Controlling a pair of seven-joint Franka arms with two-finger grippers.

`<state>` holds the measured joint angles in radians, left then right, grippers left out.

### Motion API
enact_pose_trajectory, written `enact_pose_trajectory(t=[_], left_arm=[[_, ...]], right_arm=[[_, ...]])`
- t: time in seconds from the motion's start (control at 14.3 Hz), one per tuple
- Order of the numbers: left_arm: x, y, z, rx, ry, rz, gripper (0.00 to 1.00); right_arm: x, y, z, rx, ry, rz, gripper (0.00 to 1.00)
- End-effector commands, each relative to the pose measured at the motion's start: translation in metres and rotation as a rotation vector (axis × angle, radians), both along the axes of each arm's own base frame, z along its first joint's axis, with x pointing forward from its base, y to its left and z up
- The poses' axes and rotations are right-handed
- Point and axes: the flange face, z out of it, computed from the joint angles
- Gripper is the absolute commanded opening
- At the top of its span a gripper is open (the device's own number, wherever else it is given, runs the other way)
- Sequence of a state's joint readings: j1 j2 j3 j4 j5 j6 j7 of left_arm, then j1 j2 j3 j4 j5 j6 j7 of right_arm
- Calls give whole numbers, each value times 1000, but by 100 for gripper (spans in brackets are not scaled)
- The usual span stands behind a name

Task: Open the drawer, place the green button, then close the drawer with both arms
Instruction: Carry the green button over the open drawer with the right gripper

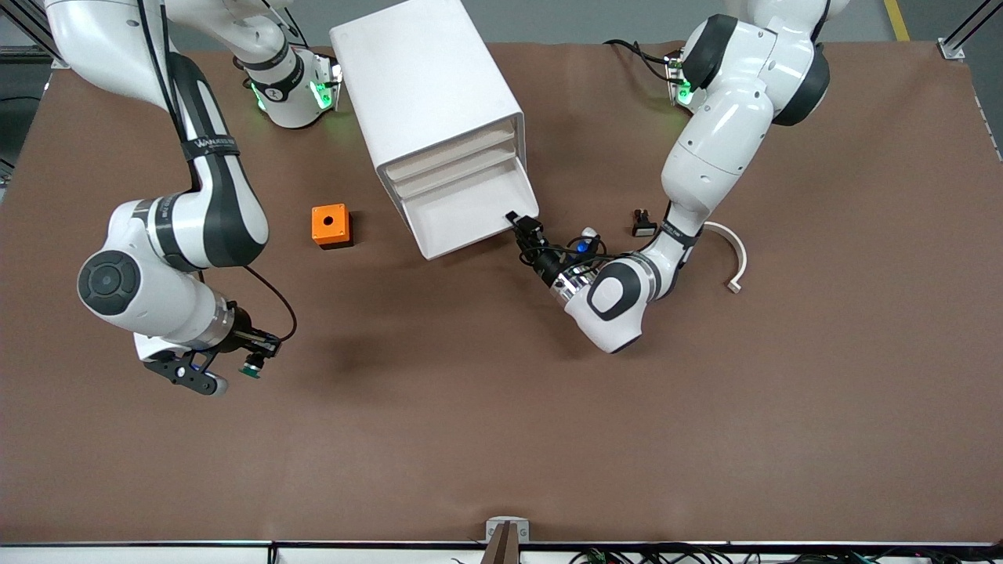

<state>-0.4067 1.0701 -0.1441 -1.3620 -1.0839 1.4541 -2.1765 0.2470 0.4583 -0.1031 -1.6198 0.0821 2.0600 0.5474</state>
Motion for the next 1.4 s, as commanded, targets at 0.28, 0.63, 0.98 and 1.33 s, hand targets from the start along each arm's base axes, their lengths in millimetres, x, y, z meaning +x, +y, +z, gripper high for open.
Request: enact_pose_trajectory(t=[0.28,0.63,0.98,1.33], left_arm=[[26,24,-7,11,-31,68,24],[44,18,22,-181,-224,45,99],[57,12,57,-440,-498,-36,99],[80,11,94,-667,-832,-224,99]], right_arm=[[-68,154,38,-10,45,-303,0],[-148,272,22,-26,43,-429,0],[-209,333,-11,-32,36,-614,0],[-237,368,-29,-29,29,-714,0]])
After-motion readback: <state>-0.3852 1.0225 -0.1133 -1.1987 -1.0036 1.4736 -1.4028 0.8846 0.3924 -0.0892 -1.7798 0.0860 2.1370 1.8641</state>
